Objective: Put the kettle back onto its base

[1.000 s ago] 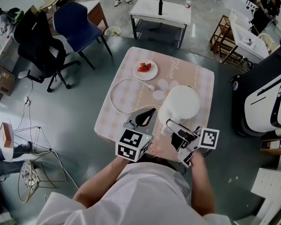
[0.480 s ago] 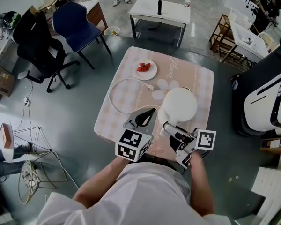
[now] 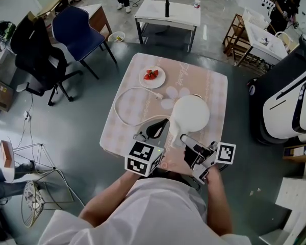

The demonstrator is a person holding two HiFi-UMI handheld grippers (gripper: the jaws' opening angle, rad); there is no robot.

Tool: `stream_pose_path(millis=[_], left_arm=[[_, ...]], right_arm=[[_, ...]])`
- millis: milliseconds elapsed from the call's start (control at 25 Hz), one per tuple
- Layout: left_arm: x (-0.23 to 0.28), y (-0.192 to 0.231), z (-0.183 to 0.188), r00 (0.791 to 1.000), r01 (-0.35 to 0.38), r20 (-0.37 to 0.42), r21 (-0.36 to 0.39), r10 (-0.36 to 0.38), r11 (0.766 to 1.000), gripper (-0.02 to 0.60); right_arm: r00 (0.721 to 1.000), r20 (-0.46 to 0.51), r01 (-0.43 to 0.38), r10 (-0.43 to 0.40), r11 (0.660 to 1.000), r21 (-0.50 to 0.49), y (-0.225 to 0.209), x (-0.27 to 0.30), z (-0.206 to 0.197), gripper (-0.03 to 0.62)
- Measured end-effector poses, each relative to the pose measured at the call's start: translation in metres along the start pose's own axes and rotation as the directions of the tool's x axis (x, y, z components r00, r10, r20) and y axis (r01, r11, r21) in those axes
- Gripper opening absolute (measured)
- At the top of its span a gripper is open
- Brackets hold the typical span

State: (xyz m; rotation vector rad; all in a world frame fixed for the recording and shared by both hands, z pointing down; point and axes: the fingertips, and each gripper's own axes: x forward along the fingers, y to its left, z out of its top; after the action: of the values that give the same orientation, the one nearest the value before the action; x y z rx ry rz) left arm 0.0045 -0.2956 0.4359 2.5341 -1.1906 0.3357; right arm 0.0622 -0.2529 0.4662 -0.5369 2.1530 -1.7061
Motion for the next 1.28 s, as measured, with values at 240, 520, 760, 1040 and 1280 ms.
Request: stream_pose_path(millis=[240,520,760,1040,1280], left_arm=[[0.003,-0.012,0.001,0.999,0.035,-0.004,0.012,-0.035,0.999,0.005],[0.004,-0.026,0.005,0.997,0.079,0.001,0.024,-0.079,0.997,0.005],[-0.001,-0.035,0.006,0.993,0.114,0.007,0.028,-0.114,0.993,0.005],[-0.011,-0.043,0.008,0.986,0.163,0.009,0.043,-0.164,0.986,0.006],[-0.025,-0.046,0.004,0.979,0.204,0.0,0.052,-0.204,0.978,0.005]], right_arm=[[0.998,0.054,0.03,-0.028,0.999,-0.041,0.005,-0.014,0.006,0.201],[0.984,0.152,0.113,-0.088,0.98,-0.162,0.027,-0.03,0.015,0.171],[0.948,0.254,0.27,-0.191,0.907,-0.323,0.046,-0.035,0.021,0.04],[0.879,0.351,0.464,-0.322,0.746,-0.478,0.061,-0.032,0.015,0.025],[0.814,0.435,0.578,-0.386,0.614,-0.538,0.074,-0.023,0.004,0.015]])
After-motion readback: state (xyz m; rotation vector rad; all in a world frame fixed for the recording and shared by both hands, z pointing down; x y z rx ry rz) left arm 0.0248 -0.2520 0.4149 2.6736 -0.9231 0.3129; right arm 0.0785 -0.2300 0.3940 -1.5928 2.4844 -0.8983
